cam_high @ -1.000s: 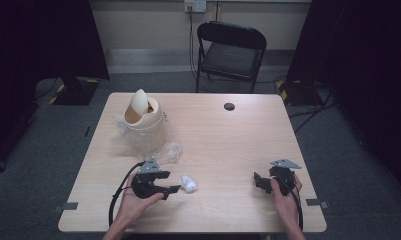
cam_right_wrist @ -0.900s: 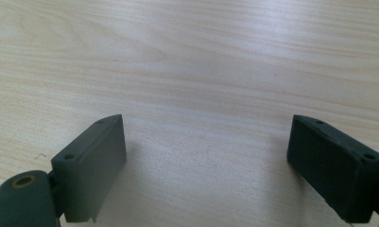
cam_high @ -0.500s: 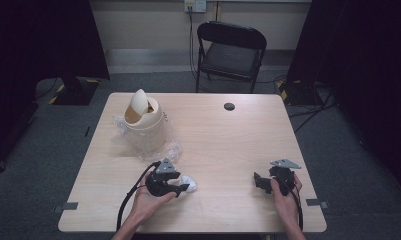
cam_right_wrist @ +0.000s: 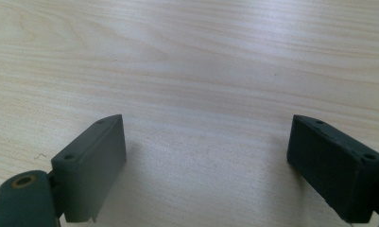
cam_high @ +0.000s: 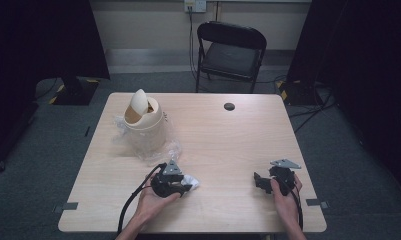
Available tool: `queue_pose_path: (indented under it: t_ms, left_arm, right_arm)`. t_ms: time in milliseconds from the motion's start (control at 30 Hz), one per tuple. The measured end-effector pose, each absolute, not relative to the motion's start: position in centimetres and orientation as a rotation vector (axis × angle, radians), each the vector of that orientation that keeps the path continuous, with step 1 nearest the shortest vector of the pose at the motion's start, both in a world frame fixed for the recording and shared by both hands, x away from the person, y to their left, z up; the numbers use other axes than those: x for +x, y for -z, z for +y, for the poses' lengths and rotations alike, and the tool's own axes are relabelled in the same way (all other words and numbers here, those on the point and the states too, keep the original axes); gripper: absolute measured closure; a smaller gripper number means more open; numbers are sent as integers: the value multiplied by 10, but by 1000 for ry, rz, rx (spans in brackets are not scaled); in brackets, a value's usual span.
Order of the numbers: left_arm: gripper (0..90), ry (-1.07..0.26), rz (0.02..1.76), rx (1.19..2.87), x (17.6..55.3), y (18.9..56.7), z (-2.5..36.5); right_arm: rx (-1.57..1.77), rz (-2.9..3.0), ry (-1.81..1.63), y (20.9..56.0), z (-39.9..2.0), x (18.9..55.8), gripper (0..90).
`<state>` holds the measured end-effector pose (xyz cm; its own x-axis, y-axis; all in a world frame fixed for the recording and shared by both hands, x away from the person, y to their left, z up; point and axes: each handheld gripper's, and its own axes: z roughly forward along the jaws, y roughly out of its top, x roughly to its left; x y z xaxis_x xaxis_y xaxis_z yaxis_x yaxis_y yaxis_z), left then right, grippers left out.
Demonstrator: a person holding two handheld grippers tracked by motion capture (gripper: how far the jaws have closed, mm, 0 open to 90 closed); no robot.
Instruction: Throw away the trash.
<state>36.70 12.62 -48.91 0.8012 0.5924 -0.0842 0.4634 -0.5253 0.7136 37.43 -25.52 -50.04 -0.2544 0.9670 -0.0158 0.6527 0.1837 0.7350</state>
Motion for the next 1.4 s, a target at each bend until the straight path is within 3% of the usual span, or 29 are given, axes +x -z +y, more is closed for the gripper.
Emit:
queue_pose_path:
  t_ms: [333, 1033, 1400]
  left_arm:
    - [750, -190, 785, 2198, 369, 490, 128]
    - [766, -170, 807, 2117, 378, 476, 147]
    - [764, -238, 834, 2018, 376, 449, 187]
  right_arm:
    - [1516, 1980, -853, 500, -255, 374, 116]
    - [1515, 1980, -853, 500, -255, 374, 116]
    - [1516, 1980, -853, 500, -255, 374, 116]
